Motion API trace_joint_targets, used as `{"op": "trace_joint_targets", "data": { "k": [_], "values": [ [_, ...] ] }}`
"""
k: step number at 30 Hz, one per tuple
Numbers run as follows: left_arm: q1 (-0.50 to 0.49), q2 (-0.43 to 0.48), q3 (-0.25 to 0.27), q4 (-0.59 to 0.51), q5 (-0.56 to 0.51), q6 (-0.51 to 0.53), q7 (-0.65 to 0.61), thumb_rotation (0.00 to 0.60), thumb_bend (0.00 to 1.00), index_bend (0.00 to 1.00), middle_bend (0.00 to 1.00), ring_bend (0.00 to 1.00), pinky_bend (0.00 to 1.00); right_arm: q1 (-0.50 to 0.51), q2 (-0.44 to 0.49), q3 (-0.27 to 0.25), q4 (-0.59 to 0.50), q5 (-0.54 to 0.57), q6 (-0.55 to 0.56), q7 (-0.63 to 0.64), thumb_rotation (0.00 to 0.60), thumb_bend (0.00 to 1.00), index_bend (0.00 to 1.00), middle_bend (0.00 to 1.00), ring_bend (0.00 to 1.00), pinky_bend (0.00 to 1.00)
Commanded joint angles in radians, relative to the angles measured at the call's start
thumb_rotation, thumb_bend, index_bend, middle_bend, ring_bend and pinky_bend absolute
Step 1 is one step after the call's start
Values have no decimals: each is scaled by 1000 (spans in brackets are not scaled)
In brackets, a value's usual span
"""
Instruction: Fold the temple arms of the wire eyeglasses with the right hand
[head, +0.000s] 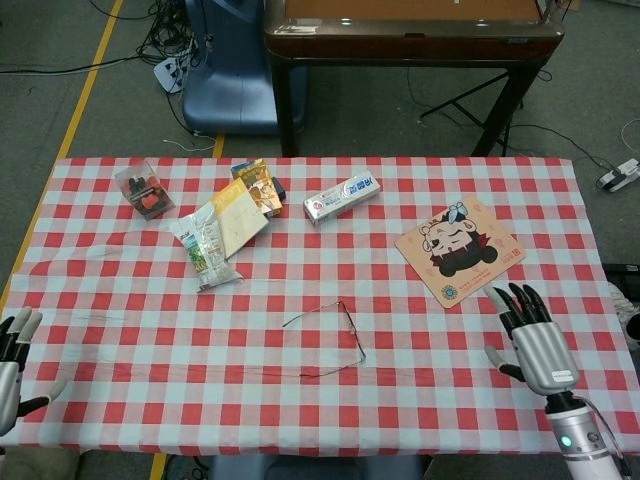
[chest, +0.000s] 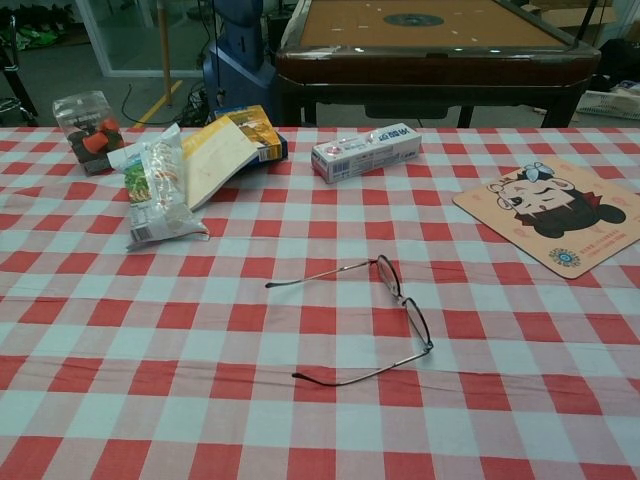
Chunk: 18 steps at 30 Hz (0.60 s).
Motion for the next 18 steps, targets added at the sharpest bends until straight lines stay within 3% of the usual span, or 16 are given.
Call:
{"op": "trace_joint_targets", "data": {
  "k": [1,5,8,12,18],
  "values": [
    [1,-2,4,-3,2,-1,3,600,164,0,0,0,0,50,-16,-11,-34,-42,-66,-33,600,322,0,377,280,325],
    [6,-5,9,-5,6,6,2,600,164,0,0,0,0,135,-45,-14,-83,-57,-203,-71,600,409,0,707,696,663],
    [13,-5,13,-1,7,14,-3,600,164,0,0,0,0,201,-73,-13,-104,-39,-317,-82,600,489,0,887,891,809],
    [23,-5,17,8,-3,20,-16,600,164,0,0,0,0,266,-113,-1,-116,3,-424,-123,600,626,0,989,994,933],
    [39,-7,23,26,-14,27,-39,600,164,0,0,0,0,323,-159,-1,-130,83,-525,-200,600,767,0,1000,1000,1000]
  ]
}}
